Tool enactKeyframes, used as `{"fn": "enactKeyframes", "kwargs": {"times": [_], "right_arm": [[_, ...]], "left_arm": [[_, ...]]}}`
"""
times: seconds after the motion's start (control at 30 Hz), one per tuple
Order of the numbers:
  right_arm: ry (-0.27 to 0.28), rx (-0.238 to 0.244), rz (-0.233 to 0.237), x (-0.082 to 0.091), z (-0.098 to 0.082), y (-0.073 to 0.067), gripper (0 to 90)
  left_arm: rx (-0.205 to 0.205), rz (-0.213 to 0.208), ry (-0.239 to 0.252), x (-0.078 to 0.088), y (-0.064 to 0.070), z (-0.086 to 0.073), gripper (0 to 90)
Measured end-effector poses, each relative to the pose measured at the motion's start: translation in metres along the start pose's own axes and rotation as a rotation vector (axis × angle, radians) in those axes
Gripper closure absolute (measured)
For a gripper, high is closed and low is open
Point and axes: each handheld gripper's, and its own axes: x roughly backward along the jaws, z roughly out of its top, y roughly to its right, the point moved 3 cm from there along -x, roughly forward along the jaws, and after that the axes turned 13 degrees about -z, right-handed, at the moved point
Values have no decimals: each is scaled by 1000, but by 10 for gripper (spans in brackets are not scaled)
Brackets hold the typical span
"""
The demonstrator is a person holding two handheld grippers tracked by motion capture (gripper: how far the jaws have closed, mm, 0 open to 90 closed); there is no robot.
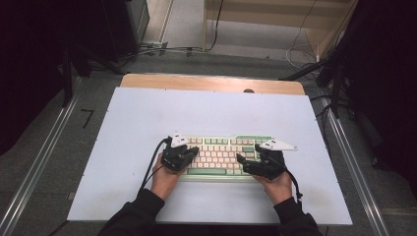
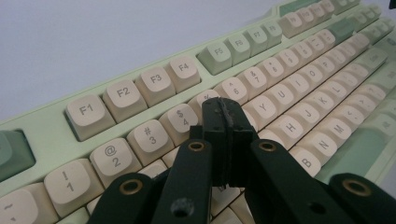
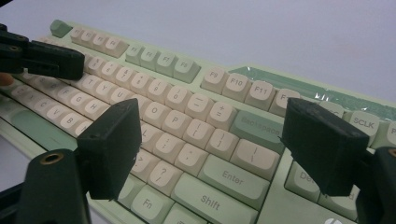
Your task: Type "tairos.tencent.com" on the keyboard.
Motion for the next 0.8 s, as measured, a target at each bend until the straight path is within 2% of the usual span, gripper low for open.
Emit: {"fn": "enactKeyframes", "kwargs": {"times": [0.07, 0.17, 0.23, 0.33, 0.47, 0.8], "right_arm": [[0, -3, -1, 0, 0, 1, 184], [2, -4, 1, 0, 1, 1, 185], [4, -4, 2, -1, 1, 1, 185], [1, 0, 5, -2, 2, 0, 185], [4, 7, 9, -3, 3, -2, 185], [1, 7, 15, -5, 4, -4, 187]], "left_arm": [[4, -5, 25, 4, 0, 2, 855], [5, -6, 60, 12, 1, 4, 723], [9, 3, 94, 19, 2, 5, 626], [14, 22, 123, 28, 1, 5, 525], [27, 40, 138, 36, -2, 2, 496], [51, 59, 159, 46, -9, 1, 495]]}}
